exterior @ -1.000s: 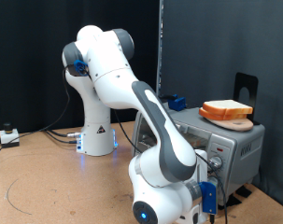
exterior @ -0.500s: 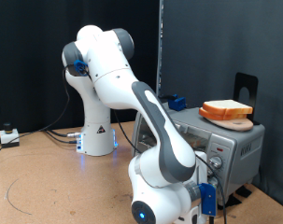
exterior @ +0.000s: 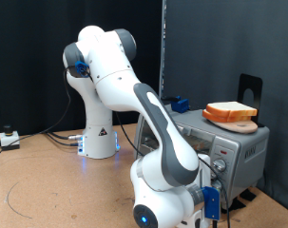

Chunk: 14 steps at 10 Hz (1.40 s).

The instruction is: Make a piece of toast with the oven

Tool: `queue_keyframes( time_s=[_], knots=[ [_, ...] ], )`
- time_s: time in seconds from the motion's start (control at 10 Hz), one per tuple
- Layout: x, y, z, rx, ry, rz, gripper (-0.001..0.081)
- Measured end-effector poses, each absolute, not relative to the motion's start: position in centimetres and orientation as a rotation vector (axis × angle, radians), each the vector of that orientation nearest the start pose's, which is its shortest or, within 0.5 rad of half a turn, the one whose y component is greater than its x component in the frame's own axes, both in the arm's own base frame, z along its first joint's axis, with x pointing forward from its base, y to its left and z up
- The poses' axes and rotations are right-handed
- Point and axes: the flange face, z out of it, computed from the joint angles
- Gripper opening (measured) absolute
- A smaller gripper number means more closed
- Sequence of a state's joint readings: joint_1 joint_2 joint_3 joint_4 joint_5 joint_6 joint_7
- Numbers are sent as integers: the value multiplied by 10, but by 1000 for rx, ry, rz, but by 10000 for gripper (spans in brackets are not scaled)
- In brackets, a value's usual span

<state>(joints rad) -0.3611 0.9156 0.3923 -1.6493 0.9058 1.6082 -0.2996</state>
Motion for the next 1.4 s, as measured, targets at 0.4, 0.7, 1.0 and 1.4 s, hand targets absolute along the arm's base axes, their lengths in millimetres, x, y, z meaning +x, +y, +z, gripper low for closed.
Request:
queue_keyframes(
  time_s=[0.4, 0.7, 1.0, 1.4],
  knots=[
    [603, 69, 136, -1748, 203, 716, 622],
    [605, 58, 139, -1750, 225, 707, 766],
    [608, 58, 141, -1751, 223, 683, 807],
    [609, 67, 145, -1716, 231, 667, 809]
  ],
)
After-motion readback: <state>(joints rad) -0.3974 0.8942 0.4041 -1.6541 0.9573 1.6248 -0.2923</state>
